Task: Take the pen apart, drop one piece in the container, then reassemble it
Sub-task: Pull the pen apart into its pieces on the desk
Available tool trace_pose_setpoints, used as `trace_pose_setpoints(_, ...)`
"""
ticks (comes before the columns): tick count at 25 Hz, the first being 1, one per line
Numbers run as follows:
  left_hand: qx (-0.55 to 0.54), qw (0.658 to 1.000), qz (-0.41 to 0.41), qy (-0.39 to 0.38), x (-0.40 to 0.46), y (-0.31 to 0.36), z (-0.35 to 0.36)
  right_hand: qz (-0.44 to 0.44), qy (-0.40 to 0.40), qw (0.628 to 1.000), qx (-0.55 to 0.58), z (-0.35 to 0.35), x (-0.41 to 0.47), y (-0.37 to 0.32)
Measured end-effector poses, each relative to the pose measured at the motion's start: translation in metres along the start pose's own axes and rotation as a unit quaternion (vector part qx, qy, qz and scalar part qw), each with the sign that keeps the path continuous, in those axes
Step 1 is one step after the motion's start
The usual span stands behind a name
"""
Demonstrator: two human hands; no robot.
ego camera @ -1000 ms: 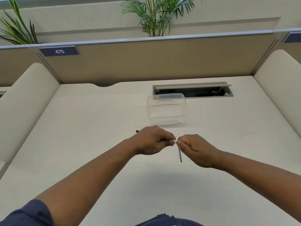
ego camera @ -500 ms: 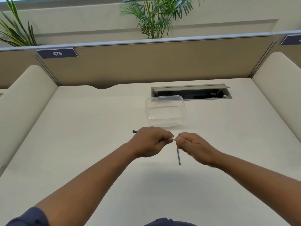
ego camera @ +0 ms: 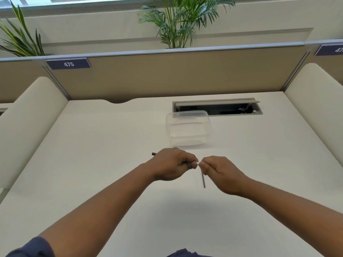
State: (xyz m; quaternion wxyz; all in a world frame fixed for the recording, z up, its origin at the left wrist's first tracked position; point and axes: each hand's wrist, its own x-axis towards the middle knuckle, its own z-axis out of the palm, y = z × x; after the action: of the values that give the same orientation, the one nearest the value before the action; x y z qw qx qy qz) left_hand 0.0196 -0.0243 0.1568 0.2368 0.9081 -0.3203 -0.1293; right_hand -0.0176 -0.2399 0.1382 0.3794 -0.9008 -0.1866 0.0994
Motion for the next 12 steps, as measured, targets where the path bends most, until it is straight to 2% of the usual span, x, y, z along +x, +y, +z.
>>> trace_pose_setpoints(2,-0.023,0.999,-0.036,-0.033,-0.001,0.004,0.0,-0.133,0.041,0.961,-0.239,-0.003,-0.003,0.014)
trace_pose_setpoints(3,-0.015,0.999,-0.029,-0.026,-0.002,0.006,0.001,-0.155,0.058,0.948,-0.273,-0.003,-0.003,0.018)
trace_pose_setpoints(4,0.007,1.0,-0.01,-0.005,-0.003,0.007,0.004,-0.142,0.062,0.955,-0.254,-0.001,-0.003,0.017)
trace_pose_setpoints(5,0.039,0.999,0.009,0.024,-0.003,0.007,0.007,-0.077,0.054,0.984,-0.151,0.001,-0.003,0.011)
trace_pose_setpoints(6,0.072,0.996,0.022,0.054,-0.003,0.006,0.01,0.014,0.041,0.999,0.017,0.001,-0.002,0.003)
trace_pose_setpoints(7,0.102,0.991,0.031,0.077,-0.003,0.005,0.012,0.114,0.0,0.975,0.191,0.001,-0.003,-0.004)
trace_pose_setpoints(8,0.121,0.987,0.04,0.095,-0.003,0.003,0.013,0.197,-0.038,0.925,0.322,-0.001,-0.003,-0.01)
trace_pose_setpoints(9,0.135,0.984,0.048,0.109,-0.004,0.003,0.015,0.244,-0.065,0.886,0.39,-0.003,-0.003,-0.013)
trace_pose_setpoints(10,0.144,0.981,0.059,0.12,-0.005,0.002,0.016,0.264,-0.089,0.867,0.413,-0.005,-0.004,-0.014)
trace_pose_setpoints(12,0.143,0.981,0.063,0.119,-0.007,0.001,0.018,0.252,-0.106,0.884,0.38,-0.008,-0.004,-0.016)
